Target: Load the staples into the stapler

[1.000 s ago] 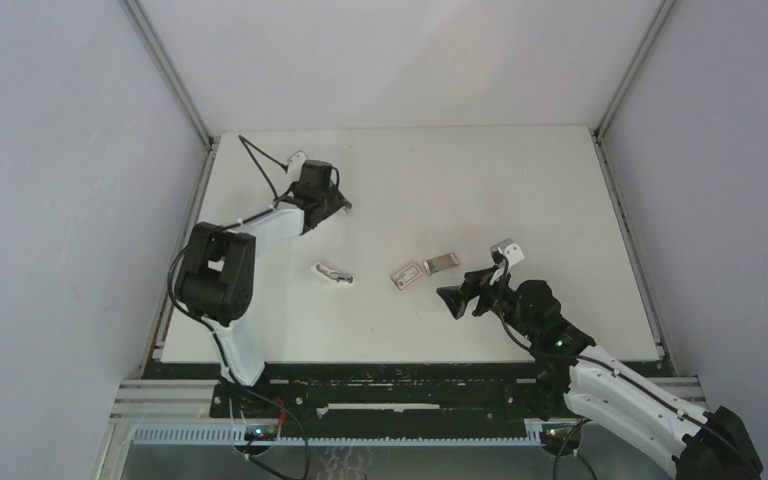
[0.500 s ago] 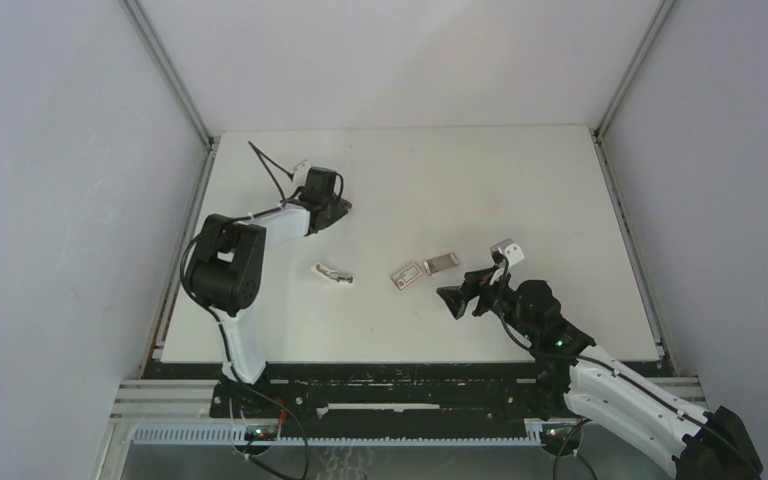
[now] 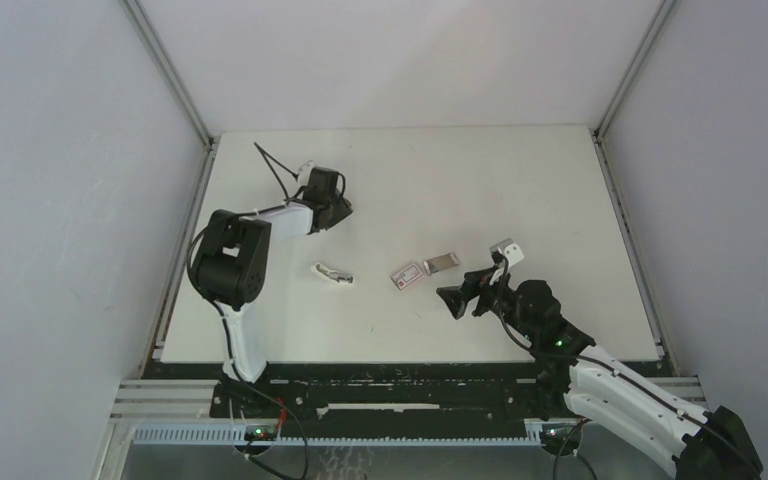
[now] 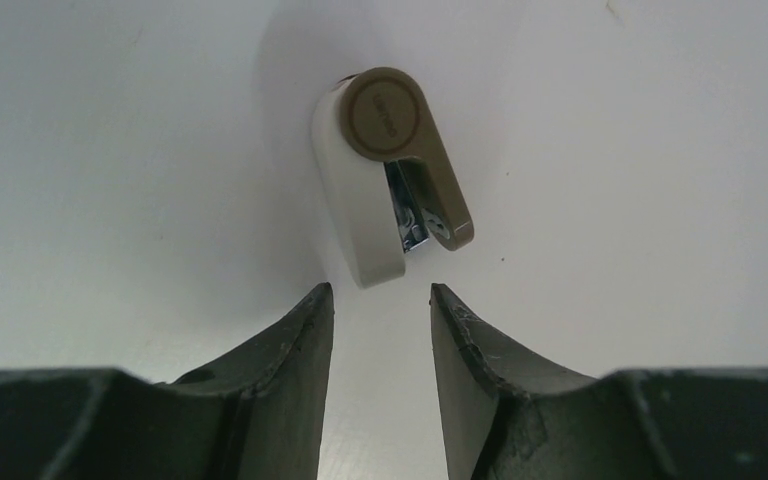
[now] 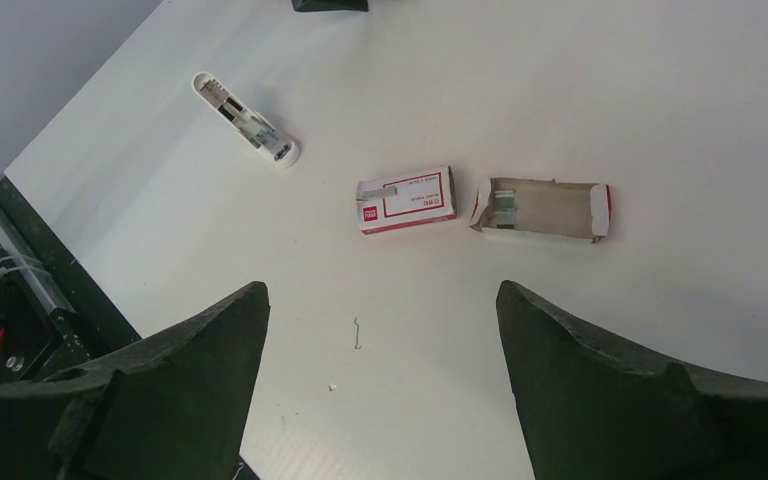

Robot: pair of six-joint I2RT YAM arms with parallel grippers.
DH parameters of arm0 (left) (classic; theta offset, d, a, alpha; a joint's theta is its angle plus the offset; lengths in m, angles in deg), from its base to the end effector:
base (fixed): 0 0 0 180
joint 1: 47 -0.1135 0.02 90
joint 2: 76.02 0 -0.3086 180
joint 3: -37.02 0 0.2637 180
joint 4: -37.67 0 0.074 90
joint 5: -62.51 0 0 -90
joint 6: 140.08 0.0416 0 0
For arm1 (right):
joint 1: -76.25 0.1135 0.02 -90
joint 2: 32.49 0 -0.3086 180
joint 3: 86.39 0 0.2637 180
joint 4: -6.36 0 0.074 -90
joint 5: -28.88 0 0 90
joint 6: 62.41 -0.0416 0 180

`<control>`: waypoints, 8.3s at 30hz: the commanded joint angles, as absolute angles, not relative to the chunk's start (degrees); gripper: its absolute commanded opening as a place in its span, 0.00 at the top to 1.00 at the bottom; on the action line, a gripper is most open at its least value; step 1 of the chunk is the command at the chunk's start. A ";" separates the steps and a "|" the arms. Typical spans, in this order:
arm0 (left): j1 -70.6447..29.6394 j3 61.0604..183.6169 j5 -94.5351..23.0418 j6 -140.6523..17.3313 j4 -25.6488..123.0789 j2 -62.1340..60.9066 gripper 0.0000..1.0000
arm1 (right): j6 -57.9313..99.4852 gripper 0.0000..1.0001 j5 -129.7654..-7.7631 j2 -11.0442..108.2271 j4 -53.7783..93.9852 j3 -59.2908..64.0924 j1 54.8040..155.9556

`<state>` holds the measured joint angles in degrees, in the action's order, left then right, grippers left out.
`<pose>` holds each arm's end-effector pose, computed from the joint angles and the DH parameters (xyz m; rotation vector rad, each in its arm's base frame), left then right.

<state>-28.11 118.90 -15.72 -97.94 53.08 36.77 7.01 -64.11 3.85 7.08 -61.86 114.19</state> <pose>0.4238 -0.1360 0.1796 -0.6901 2.2785 -0.3197 0.1109 0.0892 0.2173 -0.3187 1.8298 0.7703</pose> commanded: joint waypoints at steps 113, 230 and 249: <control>-9.47 97.17 -34.08 -78.27 81.26 -7.42 0.91 | 6.96 1.00 -58.20 43.24 25.10 -27.11 130.42; -38.67 97.43 -23.18 -64.66 81.20 -39.58 0.04 | 10.86 0.73 -61.76 66.50 33.78 -15.14 108.18; -38.76 97.19 -22.68 -64.23 81.18 -40.40 0.04 | 8.56 0.97 -58.50 69.38 36.33 -13.84 109.82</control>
